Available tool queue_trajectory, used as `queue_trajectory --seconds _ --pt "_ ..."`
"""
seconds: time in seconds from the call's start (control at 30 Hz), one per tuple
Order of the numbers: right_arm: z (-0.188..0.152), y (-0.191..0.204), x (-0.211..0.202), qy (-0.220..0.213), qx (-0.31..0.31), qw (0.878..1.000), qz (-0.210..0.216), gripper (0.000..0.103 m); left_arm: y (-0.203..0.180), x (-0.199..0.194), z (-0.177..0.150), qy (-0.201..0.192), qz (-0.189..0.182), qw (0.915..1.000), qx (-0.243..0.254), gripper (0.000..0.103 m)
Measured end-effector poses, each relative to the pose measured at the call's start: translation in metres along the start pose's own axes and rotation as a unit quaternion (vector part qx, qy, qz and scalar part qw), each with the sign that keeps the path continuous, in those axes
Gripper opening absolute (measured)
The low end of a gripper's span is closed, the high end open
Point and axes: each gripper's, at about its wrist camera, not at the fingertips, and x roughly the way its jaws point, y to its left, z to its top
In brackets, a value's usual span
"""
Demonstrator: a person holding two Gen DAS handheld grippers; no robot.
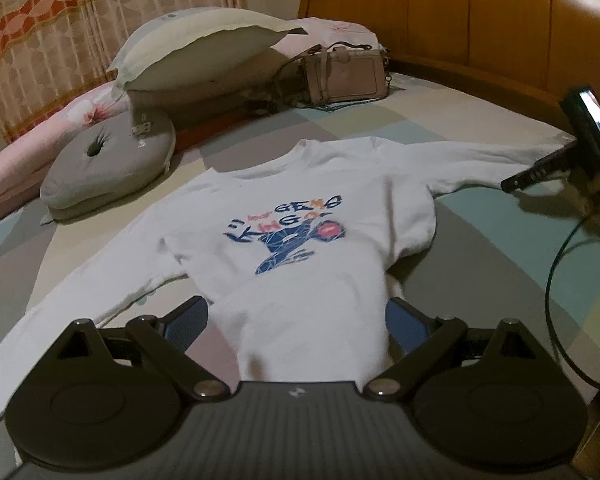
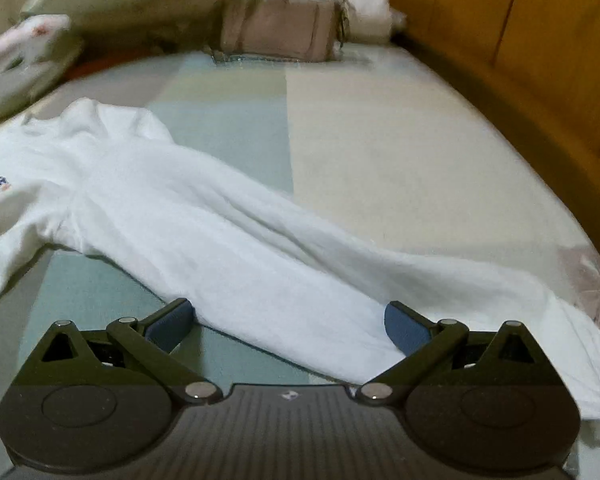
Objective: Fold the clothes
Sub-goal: 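Release the sleeve and move the right tool toward the collar, then move the open right tool along the sleeve toward its cuff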
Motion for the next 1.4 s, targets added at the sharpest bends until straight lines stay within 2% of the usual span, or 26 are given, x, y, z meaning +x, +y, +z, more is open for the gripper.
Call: queue_trajectory --seconds 0.03,0.17,0.3,0.4,0.5,0.63,0.8,0.93,1.03,1.07,1.13,1.17,1.2,1.27,1.37,1.4 --pt "-0.004 0.0 -0.003 -0.015 -0.005 1.0 0.0 0.103 0.003 0.001 -0.001 0.0 -0.002 1.0 -0.004 0.095" --pt "0.017 -0.001 -0.01 0.02 0.019 1.0 0.002 0.101 0.014 0.003 -0.003 -0.004 -0.014 0.9998 -0.016 0.095" --pt "0.056 0.021 -0.03 -0.04 -0.009 0.998 0.053 0.1 0.025 0.003 -0.002 -0.014 -0.028 0.9993 -0.018 0.095" --pt "0.095 0.048 -0.027 -0.061 -0.041 0.994 0.086 0.094 0.034 0.005 0.0 -0.018 -0.033 0.9991 -0.022 0.095" --pt "0.133 0.077 0.0 -0.066 -0.071 0.989 0.109 0.084 0.041 0.008 0.002 -0.022 -0.041 0.9986 -0.025 0.095" --pt "0.17 0.112 0.048 -0.051 -0.101 0.984 0.134 0.071 0.047 0.017 0.004 -0.018 -0.062 0.9975 -0.03 0.095" --pt "0.186 0.145 0.096 -0.032 -0.141 0.978 0.153 0.065 0.055 0.031 0.013 -0.018 -0.11 0.9937 -0.011 0.095" --pt "0.193 0.166 0.127 -0.017 -0.168 0.97 0.174 0.065 0.055 0.043 0.019 -0.027 -0.124 0.9919 -0.005 0.095" --pt "0.187 0.182 0.141 -0.003 -0.207 0.963 0.171 0.06 0.052 0.05 0.018 -0.032 -0.133 0.9906 -0.006 0.095" --pt "0.184 0.186 0.143 0.001 -0.221 0.961 0.169 0.055 0.052 0.052 0.017 -0.033 -0.135 0.9902 -0.007 0.095" --pt "0.18 0.187 0.139 -0.005 -0.226 0.956 0.188 0.032 0.051 0.054 0.013 -0.036 -0.137 0.99 -0.006 0.095" --pt "0.178 0.187 0.138 -0.006 -0.228 0.954 0.194 0.011 0.051 0.055 0.012 -0.037 -0.137 0.9899 -0.005 0.095" --pt "0.177 0.189 0.136 -0.009 -0.234 0.955 0.182 0.006 0.051 0.056 0.01 -0.038 -0.136 0.9899 -0.006 0.095" --pt "0.178 0.191 0.136 -0.023 -0.232 0.958 0.165 0.006 0.052 0.056 0.008 -0.039 -0.138 0.9896 -0.009 0.095" --pt "0.19 0.183 0.143 -0.045 -0.176 0.973 0.144 0.006 0.055 0.056 0.007 -0.042 -0.136 0.9897 -0.014 0.095" --pt "0.192 0.182 0.149 -0.034 -0.157 0.976 0.145 0.006 0.056 0.056 0.006 -0.042 -0.136 0.9897 -0.016 0.095"
